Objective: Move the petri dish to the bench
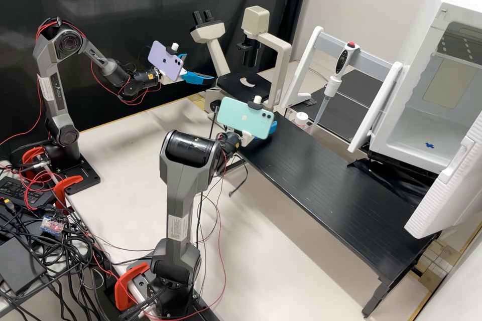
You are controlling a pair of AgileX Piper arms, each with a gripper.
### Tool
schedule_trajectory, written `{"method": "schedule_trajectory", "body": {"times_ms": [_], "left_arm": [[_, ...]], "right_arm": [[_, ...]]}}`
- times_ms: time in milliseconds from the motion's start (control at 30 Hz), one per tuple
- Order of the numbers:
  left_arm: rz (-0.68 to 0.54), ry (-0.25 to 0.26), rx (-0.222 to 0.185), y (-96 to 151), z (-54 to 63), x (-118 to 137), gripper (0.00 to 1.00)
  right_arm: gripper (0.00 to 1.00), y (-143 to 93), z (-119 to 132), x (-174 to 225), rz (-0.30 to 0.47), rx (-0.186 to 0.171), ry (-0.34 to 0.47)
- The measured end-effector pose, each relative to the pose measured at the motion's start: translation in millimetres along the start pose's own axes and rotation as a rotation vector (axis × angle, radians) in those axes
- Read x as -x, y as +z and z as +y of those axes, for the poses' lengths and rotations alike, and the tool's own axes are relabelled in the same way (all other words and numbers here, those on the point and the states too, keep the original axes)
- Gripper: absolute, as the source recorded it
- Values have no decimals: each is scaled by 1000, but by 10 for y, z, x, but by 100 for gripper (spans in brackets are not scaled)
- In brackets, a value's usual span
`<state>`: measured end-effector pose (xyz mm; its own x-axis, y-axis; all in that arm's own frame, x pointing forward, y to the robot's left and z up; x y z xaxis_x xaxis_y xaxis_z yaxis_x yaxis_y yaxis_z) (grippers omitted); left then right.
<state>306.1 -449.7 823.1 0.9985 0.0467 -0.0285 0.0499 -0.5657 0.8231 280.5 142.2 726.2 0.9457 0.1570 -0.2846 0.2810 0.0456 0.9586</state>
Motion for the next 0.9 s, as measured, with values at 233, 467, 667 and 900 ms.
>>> {"method": "schedule_trajectory", "body": {"times_ms": [233,467,667,900], "left_arm": [[0,0,0,0,0,0,100],[0,0,0,0,0,0,100],[0,0,0,0,0,0,100],[0,0,0,0,0,0,100]], "right_arm": [[0,167,-26,256,-1,28,9],[0,181,-132,402,28,44,0],[0,183,-168,397,37,49,2],[100,165,-206,348,39,57,8]]}}
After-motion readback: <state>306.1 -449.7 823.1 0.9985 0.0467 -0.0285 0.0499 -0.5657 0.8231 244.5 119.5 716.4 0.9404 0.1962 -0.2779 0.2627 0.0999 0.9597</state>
